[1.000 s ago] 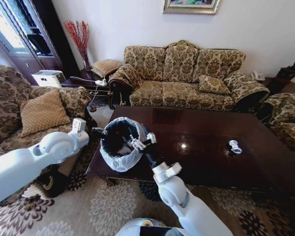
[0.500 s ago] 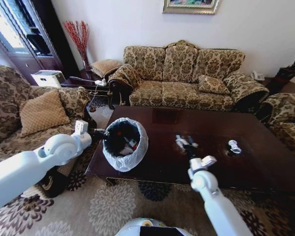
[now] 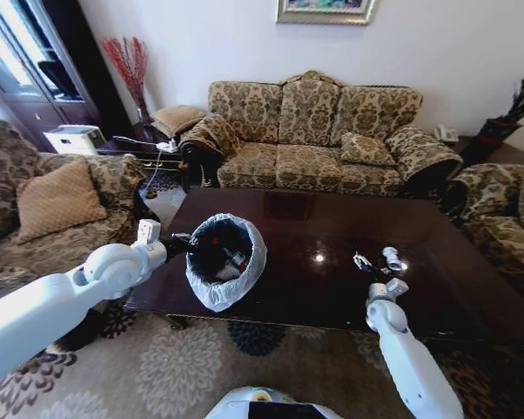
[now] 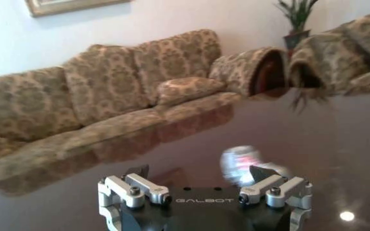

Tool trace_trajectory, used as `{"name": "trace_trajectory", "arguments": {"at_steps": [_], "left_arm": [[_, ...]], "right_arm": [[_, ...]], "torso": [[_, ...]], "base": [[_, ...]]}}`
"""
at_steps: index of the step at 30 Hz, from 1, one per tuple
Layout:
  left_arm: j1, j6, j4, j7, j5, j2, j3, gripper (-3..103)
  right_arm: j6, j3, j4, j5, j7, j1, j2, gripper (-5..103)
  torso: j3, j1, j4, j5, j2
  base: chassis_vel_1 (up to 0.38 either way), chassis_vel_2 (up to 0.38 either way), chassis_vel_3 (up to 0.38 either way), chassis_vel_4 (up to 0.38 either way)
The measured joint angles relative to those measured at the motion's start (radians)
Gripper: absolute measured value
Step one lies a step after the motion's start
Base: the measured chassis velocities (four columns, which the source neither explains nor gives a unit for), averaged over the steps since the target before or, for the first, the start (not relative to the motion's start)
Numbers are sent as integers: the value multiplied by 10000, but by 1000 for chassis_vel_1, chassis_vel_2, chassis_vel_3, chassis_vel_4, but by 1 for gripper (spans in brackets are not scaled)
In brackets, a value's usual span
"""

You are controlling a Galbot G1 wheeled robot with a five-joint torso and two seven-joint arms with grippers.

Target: Move to the front of the table and place the trash on the table into the trash bin.

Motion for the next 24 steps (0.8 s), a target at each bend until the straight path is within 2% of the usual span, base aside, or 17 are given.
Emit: {"name": "trace_trajectory", "arguments": {"at_steps": [2,3,9,11,13,14,16,19,21,23,24], "left_arm": [[-1,0,3,0,6,-18,13,0],[-3,0,20,-3,23,-51,35,0],[-9,0,90,27,77,-157,50,0],[-1,0,108,37,96,-190,50,0],[15,0,155,47,142,-259,59,0],[21,0,184,55,174,-299,74,0],[21,1,201,60,198,-324,84,0],[21,0,227,74,226,-374,100,0],[22,0,238,116,238,-408,108,0],[31,-7,244,124,248,-414,107,0],[46,-17,250,134,260,-418,104,0]], "right_arm": [[89,-31,-228,-92,0,116,22,100],[194,-93,-750,-241,0,389,69,100],[222,-308,-1706,-496,1,888,174,100],[221,-359,-1871,-514,2,983,178,100],[212,-452,-1996,-513,1,1100,160,100],[174,-531,-2032,-471,1,1168,141,100],[131,-589,-2089,-425,0,1236,139,100],[93,-627,-2261,-417,0,1401,148,103],[54,-627,-2386,-493,0,1489,162,95],[38,-627,-2390,-503,1,1489,163,95],[32,-626,-2390,-508,1,1480,162,90]], "torso": [[0,1,2,5,0],[1,0,3,28,0],[-1,-2,-1,17,0],[-1,-2,1,16,0],[-2,-2,9,-3,0],[-2,-2,19,0,0],[-2,-2,24,7,0],[-2,-2,20,6,0],[-1,-2,6,11,0],[-1,-2,3,21,0],[-1,-1,1,19,0]], "base": [[-282,-286,274,271],[-248,-242,197,222],[-128,-136,93,110],[0,0,0,0],[0,0,0,0],[58,93,-36,-19],[58,69,-23,-19],[45,57,7,-10],[0,0,0,0],[0,0,0,0],[0,0,0,0]]}}
